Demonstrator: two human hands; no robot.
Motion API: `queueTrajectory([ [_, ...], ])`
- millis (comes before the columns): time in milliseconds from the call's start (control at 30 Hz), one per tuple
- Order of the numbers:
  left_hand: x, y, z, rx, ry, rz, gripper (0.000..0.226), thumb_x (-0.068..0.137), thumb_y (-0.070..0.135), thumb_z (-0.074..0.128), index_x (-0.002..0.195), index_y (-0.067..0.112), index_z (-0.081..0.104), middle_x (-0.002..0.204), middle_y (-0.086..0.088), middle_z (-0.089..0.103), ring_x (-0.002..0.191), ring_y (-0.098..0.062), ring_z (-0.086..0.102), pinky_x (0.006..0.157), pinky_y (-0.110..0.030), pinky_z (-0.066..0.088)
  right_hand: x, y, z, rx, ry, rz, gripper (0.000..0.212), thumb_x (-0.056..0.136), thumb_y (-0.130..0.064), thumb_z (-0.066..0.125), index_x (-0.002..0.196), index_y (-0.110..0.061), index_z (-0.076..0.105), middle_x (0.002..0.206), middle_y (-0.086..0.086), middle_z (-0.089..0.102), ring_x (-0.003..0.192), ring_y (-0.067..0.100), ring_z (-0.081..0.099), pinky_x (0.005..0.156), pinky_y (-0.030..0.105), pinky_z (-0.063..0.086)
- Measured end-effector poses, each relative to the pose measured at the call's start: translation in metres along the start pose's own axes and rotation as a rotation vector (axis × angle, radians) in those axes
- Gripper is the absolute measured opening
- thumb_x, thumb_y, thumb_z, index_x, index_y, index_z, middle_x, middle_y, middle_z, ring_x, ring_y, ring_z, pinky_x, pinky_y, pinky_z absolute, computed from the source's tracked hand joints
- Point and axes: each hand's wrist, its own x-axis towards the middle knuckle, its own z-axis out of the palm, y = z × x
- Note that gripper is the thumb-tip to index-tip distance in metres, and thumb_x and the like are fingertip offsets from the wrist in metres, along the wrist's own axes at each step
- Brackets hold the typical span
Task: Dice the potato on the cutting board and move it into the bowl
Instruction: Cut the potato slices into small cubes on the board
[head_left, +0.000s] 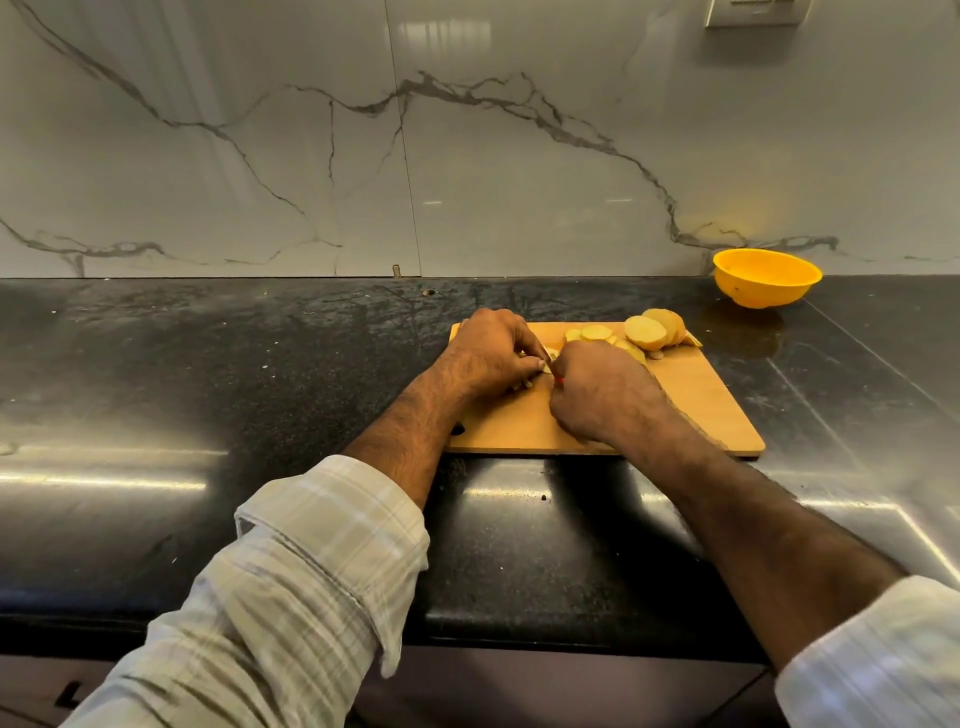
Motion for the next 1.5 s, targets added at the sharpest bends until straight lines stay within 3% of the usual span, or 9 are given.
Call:
queueTrajectory([
  [300, 0.005, -0.008, 0.003, 0.067, 0.003, 0.019, 0.006, 0.086, 0.031, 0.083, 0.09, 0.028, 0.085, 0.099, 0.014, 0.074, 0.097, -0.008, 0.067, 0.096, -0.045, 0.058, -0.017, 0.006, -0.005, 0.023, -0.058, -0.008, 0.039, 0.096, -0.03, 0.068, 0.133, -0.023, 0.062, 0.119, 0.001, 0.066, 0.105, 0.022, 0.062, 0.092, 0.041, 0.06],
  [433, 0.005, -0.008, 0.0, 0.133, 0.028, -0.008, 0.008, 0.086, 0.036, 0.081, 0.091, 0.029, 0.084, 0.105, 0.015, 0.074, 0.109, -0.01, 0.063, 0.112, -0.058, 0.041, -0.038, 0.014, -0.018, 0.011, -0.113, -0.023, 0.04, 0.096, -0.029, 0.069, 0.135, -0.025, 0.063, 0.123, 0.001, 0.065, 0.107, 0.02, 0.062, 0.092, 0.038, 0.059],
  [567, 0.003, -0.004, -0.001, 0.141, 0.029, -0.041, 0.005, 0.087, 0.033, 0.081, 0.088, 0.029, 0.083, 0.104, 0.016, 0.074, 0.112, -0.009, 0.06, 0.116, -0.057, 0.029, -0.034, 0.011, -0.021, 0.007, -0.029, -0.027, 0.039, 0.097, -0.029, 0.068, 0.135, -0.024, 0.066, 0.121, 0.001, 0.068, 0.104, 0.02, 0.063, 0.087, 0.036, 0.06],
  [800, 0.007, -0.011, 0.002, 0.039, 0.004, -0.058, 0.001, 0.081, 0.031, 0.083, 0.081, 0.032, 0.083, 0.091, 0.021, 0.074, 0.103, -0.008, 0.065, 0.108, -0.056, 0.046, -0.008, 0.001, 0.005, 0.009, 0.036, -0.024, 0.034, 0.098, -0.036, 0.062, 0.13, -0.025, 0.068, 0.106, 0.0, 0.066, 0.092, 0.017, 0.057, 0.078, 0.034, 0.058],
  [867, 0.008, -0.011, 0.001, 0.044, 0.02, -0.057, 0.002, 0.081, 0.031, 0.084, 0.08, 0.032, 0.083, 0.091, 0.02, 0.075, 0.103, -0.008, 0.065, 0.111, -0.056, 0.043, -0.003, -0.003, 0.006, -0.002, 0.035, -0.025, 0.032, 0.098, -0.034, 0.062, 0.127, -0.024, 0.068, 0.1, -0.001, 0.061, 0.091, 0.018, 0.057, 0.074, 0.033, 0.055],
  [1100, 0.005, -0.004, -0.002, 0.125, 0.029, -0.053, 0.007, 0.086, 0.031, 0.081, 0.08, 0.031, 0.079, 0.098, 0.016, 0.073, 0.11, -0.01, 0.062, 0.114, -0.053, 0.031, 0.007, -0.009, 0.001, 0.005, -0.024, -0.032, 0.035, 0.098, -0.03, 0.067, 0.13, -0.019, 0.061, 0.106, 0.0, 0.06, 0.098, 0.019, 0.059, 0.084, 0.036, 0.059],
  [1300, 0.001, 0.001, -0.003, 0.173, 0.048, -0.033, 0.005, 0.088, 0.033, 0.08, 0.087, 0.029, 0.082, 0.104, 0.015, 0.071, 0.114, -0.01, 0.058, 0.109, -0.052, 0.028, -0.016, 0.023, -0.006, 0.08, -0.08, -0.044, 0.042, 0.093, -0.033, 0.071, 0.135, -0.029, 0.068, 0.125, -0.004, 0.069, 0.106, 0.018, 0.064, 0.093, 0.039, 0.059],
  [1400, -0.001, -0.006, -0.005, 0.102, 0.053, -0.028, 0.005, 0.087, 0.037, 0.08, 0.087, 0.031, 0.081, 0.106, 0.017, 0.069, 0.115, -0.011, 0.059, 0.114, -0.056, 0.032, -0.024, 0.036, -0.014, 0.099, 0.023, -0.038, 0.039, 0.095, -0.036, 0.069, 0.134, -0.032, 0.069, 0.126, -0.004, 0.071, 0.105, 0.018, 0.065, 0.088, 0.038, 0.06],
  [1500, 0.0, -0.015, -0.008, 0.054, 0.147, -0.013, 0.009, 0.088, 0.042, 0.075, 0.092, 0.035, 0.079, 0.103, 0.019, 0.067, 0.107, -0.01, 0.062, 0.107, -0.06, 0.045, -0.022, 0.035, -0.012, 0.021, 0.065, 0.019, 0.037, 0.096, -0.037, 0.066, 0.133, -0.03, 0.068, 0.122, -0.001, 0.071, 0.102, 0.021, 0.066, 0.084, 0.038, 0.062],
])
